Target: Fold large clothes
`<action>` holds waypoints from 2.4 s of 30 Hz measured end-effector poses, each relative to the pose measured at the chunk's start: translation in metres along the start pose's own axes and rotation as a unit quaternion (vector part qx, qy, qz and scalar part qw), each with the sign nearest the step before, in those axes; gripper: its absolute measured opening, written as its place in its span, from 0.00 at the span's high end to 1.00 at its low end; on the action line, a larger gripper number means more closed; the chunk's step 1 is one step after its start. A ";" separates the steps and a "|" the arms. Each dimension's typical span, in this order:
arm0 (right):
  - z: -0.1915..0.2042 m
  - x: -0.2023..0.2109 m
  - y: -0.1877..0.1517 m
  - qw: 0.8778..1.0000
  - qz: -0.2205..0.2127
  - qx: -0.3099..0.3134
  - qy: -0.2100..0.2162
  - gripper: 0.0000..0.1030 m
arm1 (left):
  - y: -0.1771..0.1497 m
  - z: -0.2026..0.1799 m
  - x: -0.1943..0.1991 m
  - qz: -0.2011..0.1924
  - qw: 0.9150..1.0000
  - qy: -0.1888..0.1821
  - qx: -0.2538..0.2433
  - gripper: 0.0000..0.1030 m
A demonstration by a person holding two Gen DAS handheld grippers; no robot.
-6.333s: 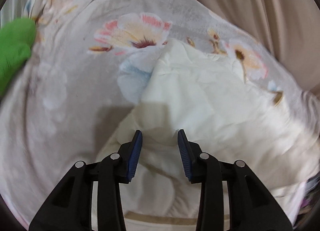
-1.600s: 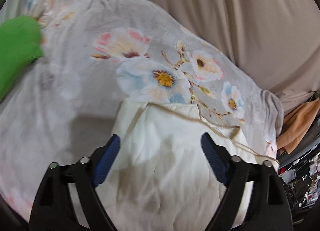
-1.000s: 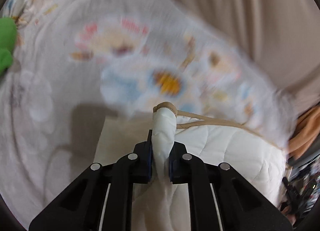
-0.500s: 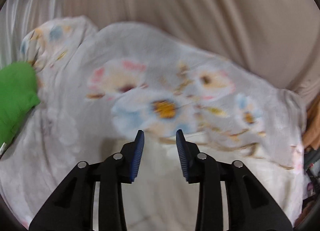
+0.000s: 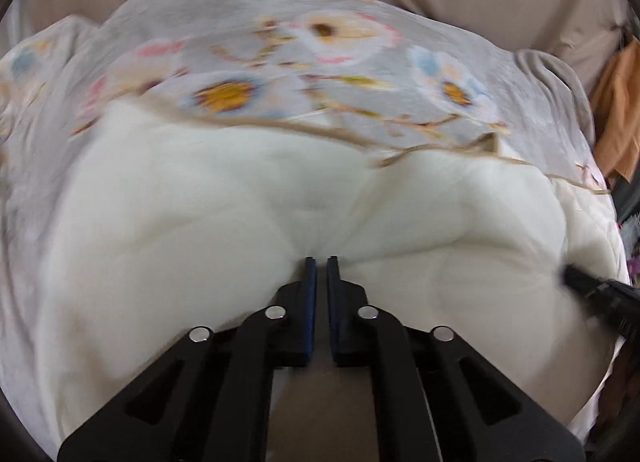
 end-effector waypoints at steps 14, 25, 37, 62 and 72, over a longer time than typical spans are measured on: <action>-0.049 0.041 0.040 0.995 -0.050 -0.072 -0.056 1.00 | 0.053 0.048 0.026 -0.052 0.993 0.060 0.090 0.74; -0.080 0.026 0.025 0.986 -0.048 -0.137 -0.086 1.00 | 0.032 0.075 -0.012 -0.043 0.992 0.108 0.052 0.82; -0.012 0.049 -0.003 0.998 -0.031 -0.044 -0.045 0.99 | 0.028 0.079 0.036 -0.062 0.990 0.092 0.092 0.78; 0.127 0.006 -0.050 0.995 0.064 0.013 0.082 0.97 | -0.091 0.119 0.081 0.017 0.933 -0.085 0.349 0.68; 0.119 -0.020 -0.080 0.988 0.102 -0.008 0.114 0.98 | -0.022 -0.032 0.179 -0.052 0.962 -0.215 0.161 0.81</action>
Point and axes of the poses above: each gripper's, at about its wrist camera, not at the fingertips, and x roughly against the way its jaws point, z to its left, y to its top, the point moved 8 cm from there along -x, roughly the way its jaws point, and after that the axes turned 2 degrees about x, right-handed, at the moved point
